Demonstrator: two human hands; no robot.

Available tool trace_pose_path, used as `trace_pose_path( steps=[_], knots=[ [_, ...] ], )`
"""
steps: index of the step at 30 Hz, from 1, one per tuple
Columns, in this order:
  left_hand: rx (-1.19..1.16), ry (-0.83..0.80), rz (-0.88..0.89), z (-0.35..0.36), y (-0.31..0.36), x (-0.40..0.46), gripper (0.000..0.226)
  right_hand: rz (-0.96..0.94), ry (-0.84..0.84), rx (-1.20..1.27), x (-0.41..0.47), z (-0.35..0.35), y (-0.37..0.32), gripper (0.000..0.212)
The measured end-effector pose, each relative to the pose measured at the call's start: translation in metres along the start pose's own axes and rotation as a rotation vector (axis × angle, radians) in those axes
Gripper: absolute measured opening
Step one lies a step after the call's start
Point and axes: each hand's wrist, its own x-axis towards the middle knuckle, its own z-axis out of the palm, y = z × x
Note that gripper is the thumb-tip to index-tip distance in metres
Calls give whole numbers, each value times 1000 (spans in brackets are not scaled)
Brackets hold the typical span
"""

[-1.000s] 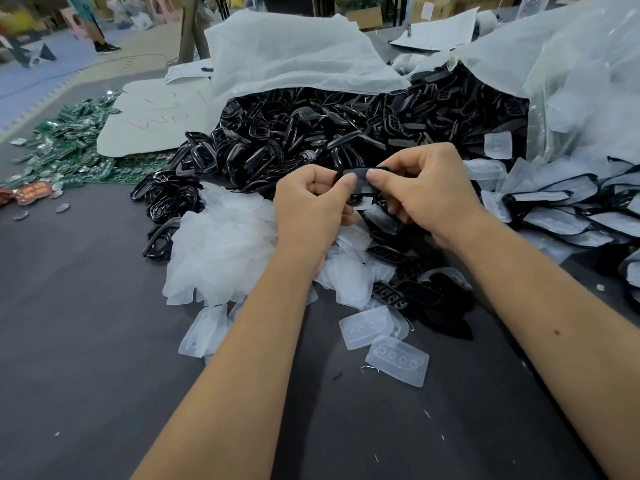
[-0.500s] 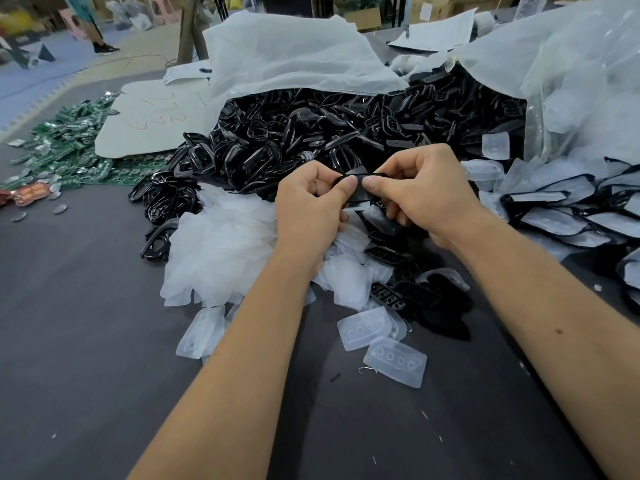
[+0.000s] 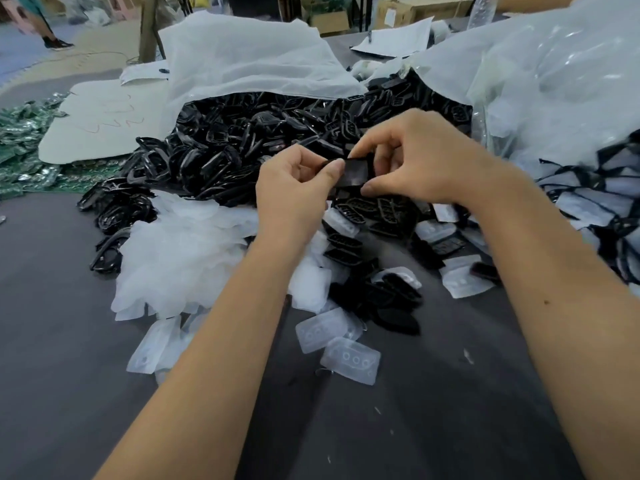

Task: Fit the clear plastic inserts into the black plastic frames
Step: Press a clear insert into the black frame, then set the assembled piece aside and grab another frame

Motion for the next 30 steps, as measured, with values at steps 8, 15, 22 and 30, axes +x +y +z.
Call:
trace_pose_path(
  steps=[8,15,22,30],
  knots=[
    [62,-198,-21,80,29,-5,31,234,47,-260,-46,-61,28,32],
    [517,-369,237,118,53,-14,44,465,7,-332,-73,-105,44,43],
    [656,-236,335,54,22,-19,14,365,-68,-271,-40,-84,26,20],
    [873,-230,359,-4,2,-14,20,215,-143,-271,3,0,-10,33]
  ],
)
